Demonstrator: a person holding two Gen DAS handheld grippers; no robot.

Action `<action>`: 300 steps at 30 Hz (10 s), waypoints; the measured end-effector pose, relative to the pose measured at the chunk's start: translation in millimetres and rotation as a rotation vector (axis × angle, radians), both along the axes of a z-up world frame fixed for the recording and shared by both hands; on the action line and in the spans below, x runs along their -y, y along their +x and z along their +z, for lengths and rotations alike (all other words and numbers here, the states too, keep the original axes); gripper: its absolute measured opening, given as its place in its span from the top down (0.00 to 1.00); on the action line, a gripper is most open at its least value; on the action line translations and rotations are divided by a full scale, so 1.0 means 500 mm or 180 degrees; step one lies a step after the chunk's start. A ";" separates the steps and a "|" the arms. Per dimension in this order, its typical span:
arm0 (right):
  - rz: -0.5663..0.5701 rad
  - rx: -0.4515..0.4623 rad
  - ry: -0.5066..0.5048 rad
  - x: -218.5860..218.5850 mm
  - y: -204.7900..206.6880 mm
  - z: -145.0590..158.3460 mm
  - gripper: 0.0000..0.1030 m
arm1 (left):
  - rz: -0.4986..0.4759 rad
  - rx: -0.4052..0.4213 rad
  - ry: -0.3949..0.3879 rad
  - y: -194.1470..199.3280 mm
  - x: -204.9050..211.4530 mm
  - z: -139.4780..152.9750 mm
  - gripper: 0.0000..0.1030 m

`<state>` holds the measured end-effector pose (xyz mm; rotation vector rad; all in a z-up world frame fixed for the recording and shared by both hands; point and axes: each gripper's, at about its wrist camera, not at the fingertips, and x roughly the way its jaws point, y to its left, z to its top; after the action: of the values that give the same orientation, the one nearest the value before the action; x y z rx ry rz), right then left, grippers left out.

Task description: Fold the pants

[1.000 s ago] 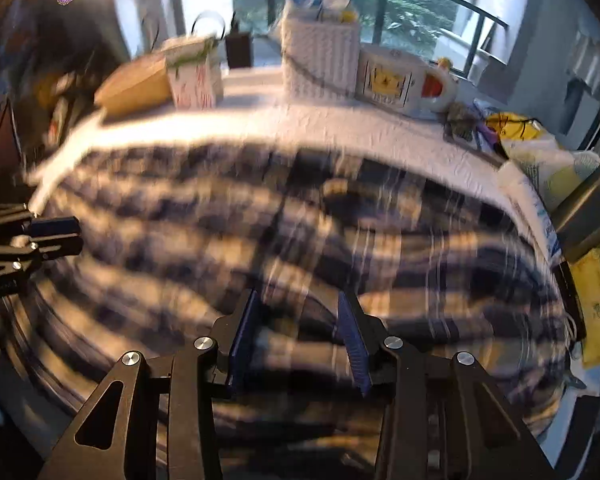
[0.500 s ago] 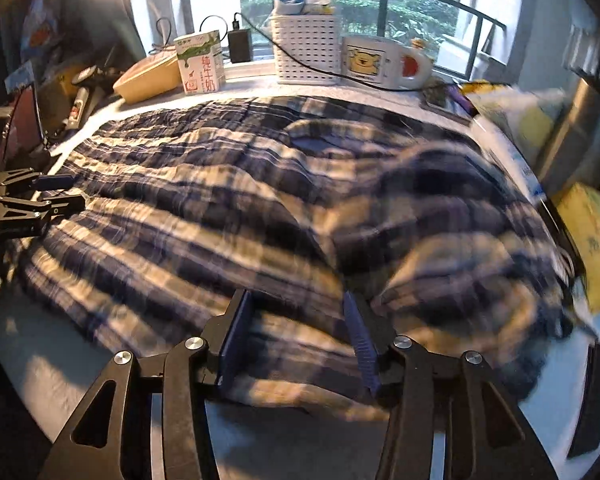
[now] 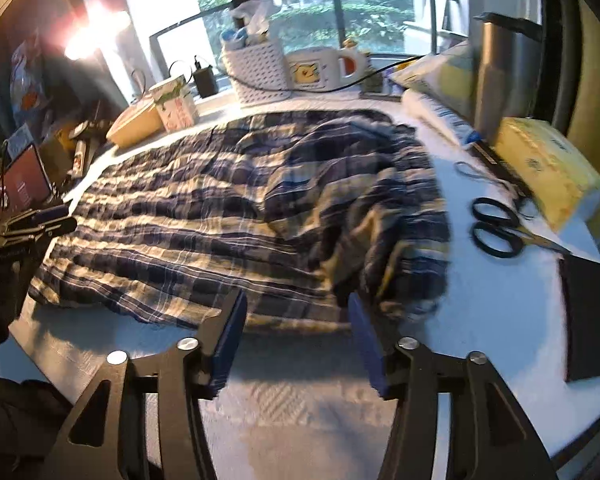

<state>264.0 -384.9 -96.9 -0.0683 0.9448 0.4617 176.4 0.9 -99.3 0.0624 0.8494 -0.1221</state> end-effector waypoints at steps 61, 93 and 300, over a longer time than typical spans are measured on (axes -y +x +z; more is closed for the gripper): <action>-0.1354 -0.0293 0.0843 0.107 0.197 -0.035 0.44 | 0.0642 -0.0232 -0.0280 0.118 -0.209 -0.084 0.75; 0.0457 0.0520 0.0032 -0.448 0.109 0.138 0.90 | 0.0665 0.0127 -0.0758 -0.054 -0.321 -0.052 0.80; 0.1162 -0.0153 0.0304 -0.447 0.313 -0.080 0.68 | -0.0037 -0.0046 -0.0493 0.241 -0.181 -0.074 0.81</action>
<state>420.7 -161.3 -137.0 -0.1448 0.9589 0.8480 296.9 91.3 -136.5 -0.0790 0.8516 -0.1991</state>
